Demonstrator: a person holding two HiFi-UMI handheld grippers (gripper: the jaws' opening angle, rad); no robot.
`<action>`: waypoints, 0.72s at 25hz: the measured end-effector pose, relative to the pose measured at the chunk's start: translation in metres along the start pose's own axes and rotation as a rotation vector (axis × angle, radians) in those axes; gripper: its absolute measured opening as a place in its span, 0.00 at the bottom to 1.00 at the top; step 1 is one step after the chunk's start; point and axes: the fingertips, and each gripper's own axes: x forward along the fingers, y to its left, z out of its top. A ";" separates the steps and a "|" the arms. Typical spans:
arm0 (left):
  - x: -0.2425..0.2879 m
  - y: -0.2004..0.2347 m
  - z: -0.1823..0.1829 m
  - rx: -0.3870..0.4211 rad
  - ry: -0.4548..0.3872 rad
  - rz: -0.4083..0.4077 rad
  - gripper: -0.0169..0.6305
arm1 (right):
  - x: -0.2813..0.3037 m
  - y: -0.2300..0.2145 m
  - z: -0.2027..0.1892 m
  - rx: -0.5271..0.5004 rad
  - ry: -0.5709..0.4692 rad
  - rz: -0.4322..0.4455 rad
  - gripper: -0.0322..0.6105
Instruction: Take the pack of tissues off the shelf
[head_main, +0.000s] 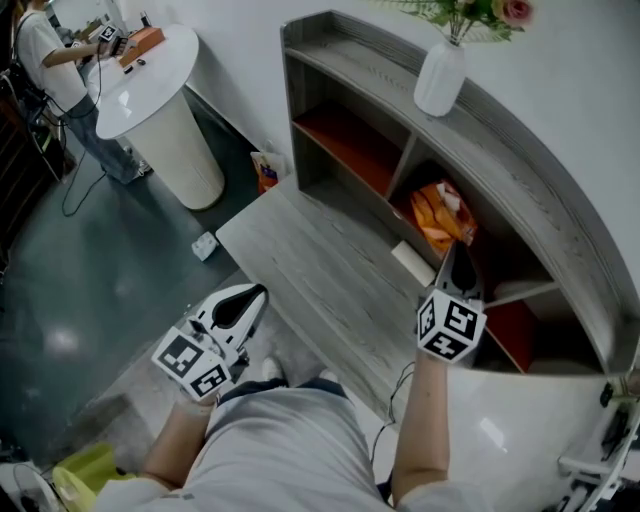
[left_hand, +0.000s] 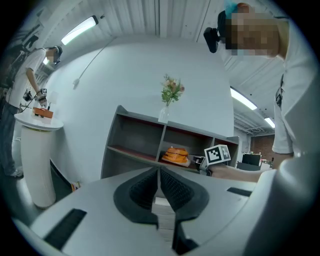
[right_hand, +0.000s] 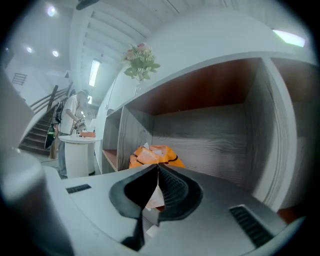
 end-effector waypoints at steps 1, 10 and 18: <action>0.000 -0.001 0.000 -0.002 -0.001 -0.009 0.06 | -0.005 0.002 0.002 0.005 -0.004 0.002 0.09; 0.015 -0.016 -0.001 -0.032 0.005 -0.154 0.06 | -0.069 0.030 0.017 0.060 -0.028 0.053 0.09; 0.047 -0.041 -0.008 -0.052 0.039 -0.329 0.06 | -0.128 0.038 0.014 0.125 -0.036 0.042 0.09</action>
